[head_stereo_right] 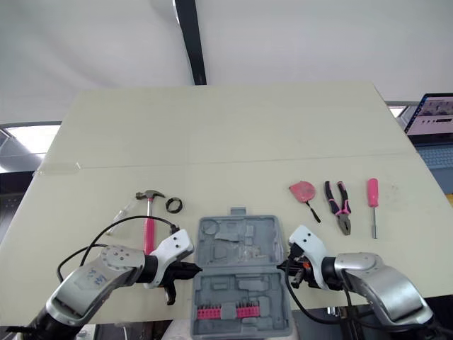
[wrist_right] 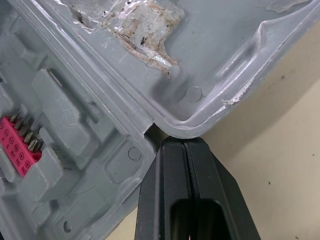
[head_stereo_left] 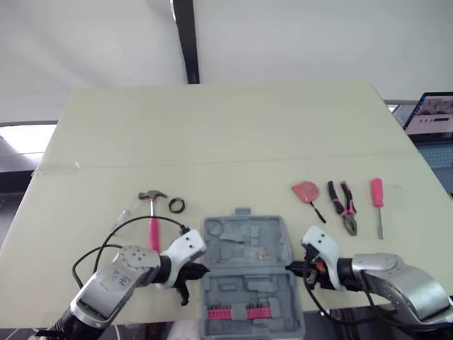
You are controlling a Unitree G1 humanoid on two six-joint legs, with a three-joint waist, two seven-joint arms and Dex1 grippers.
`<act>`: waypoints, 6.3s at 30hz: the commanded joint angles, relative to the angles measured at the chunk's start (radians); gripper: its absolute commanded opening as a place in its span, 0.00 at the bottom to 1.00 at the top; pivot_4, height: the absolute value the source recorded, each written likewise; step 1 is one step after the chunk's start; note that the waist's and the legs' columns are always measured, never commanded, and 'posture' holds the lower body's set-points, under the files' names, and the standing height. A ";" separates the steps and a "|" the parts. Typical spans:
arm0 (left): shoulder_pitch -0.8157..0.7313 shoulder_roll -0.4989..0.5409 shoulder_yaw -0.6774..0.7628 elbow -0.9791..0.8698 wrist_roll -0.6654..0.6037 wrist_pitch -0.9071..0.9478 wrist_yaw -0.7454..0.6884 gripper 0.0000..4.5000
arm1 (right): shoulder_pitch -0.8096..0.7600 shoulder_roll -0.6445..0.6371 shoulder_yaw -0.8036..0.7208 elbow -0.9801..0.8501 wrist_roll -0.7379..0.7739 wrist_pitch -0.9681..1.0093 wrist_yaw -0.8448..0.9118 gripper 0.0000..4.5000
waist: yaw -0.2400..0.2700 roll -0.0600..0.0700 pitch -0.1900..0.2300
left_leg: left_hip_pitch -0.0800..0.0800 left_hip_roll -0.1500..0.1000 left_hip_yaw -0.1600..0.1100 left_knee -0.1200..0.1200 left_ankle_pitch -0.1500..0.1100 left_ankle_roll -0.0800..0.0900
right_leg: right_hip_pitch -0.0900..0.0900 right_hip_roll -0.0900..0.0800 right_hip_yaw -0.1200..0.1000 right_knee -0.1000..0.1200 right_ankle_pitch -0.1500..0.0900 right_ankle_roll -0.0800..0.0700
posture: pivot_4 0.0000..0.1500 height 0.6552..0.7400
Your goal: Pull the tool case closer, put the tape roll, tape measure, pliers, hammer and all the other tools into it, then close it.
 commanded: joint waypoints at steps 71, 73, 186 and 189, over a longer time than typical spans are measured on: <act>0.980 -0.114 0.821 -0.026 -0.240 -0.881 -0.247 1.00 | 0.385 -0.073 -0.518 -0.058 0.075 -0.481 0.231 0.99 | 0.000 -0.003 0.000 | 0.000 0.001 0.001 0.000 -0.002 0.003 | 0.003 0.000 0.001 -0.005 0.000 -0.001 | 1.00 1.00; 0.957 -0.085 0.813 -0.032 -0.252 -0.845 -0.240 1.00 | 0.380 -0.043 -0.523 -0.096 0.076 -0.537 0.226 0.99 | 0.002 -0.003 0.000 | 0.000 0.001 0.000 0.000 -0.002 0.003 | 0.003 0.000 0.001 -0.005 0.000 -0.001 | 1.00 1.00; -0.735 0.198 -0.143 0.438 0.286 -0.039 -0.412 0.02 | 0.210 0.031 -0.485 -0.034 0.131 -0.635 0.135 1.00 | 0.020 -0.006 0.004 | 0.000 0.000 0.003 0.003 0.000 0.001 | -0.002 0.000 0.002 0.005 0.000 0.000 | 1.00 1.00; -0.660 0.197 0.027 0.364 0.123 -0.107 -0.477 0.02 | 0.193 0.038 -0.468 -0.022 0.119 -0.642 0.130 1.00 | 0.018 -0.006 0.004 | -0.001 0.000 0.002 0.003 0.000 0.001 | -0.002 0.000 0.002 0.005 0.000 0.000 | 1.00 1.00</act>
